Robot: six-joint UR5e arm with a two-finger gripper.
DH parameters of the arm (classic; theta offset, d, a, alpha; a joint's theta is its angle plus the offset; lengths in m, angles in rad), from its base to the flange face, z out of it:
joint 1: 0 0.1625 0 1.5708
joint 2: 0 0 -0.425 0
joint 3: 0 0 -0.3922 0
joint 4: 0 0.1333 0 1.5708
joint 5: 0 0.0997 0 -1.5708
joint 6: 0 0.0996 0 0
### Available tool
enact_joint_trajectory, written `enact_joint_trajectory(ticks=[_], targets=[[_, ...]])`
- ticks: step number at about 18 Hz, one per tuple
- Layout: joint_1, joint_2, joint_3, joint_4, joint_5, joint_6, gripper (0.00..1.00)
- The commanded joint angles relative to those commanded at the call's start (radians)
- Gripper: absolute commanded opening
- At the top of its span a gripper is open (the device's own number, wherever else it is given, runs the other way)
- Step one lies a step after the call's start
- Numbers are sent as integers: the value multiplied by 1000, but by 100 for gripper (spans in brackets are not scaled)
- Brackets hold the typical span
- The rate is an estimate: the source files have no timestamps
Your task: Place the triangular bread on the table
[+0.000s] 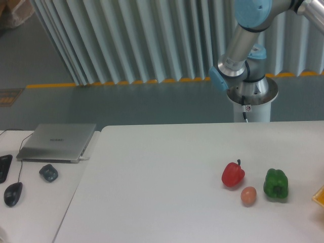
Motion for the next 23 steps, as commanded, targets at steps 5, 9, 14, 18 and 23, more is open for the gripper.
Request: enact_joint_trajectory(ticks=[5,9,14,18,23], targets=[[20,20,89,-162,-66,-5,21],[66,40,107,-228,-184,-6,21],[54,92,110,-301,-210,-3,21],[52,138,130,-419,-313,-14,21],[-44,178,124,-495,-314,-44,22]])
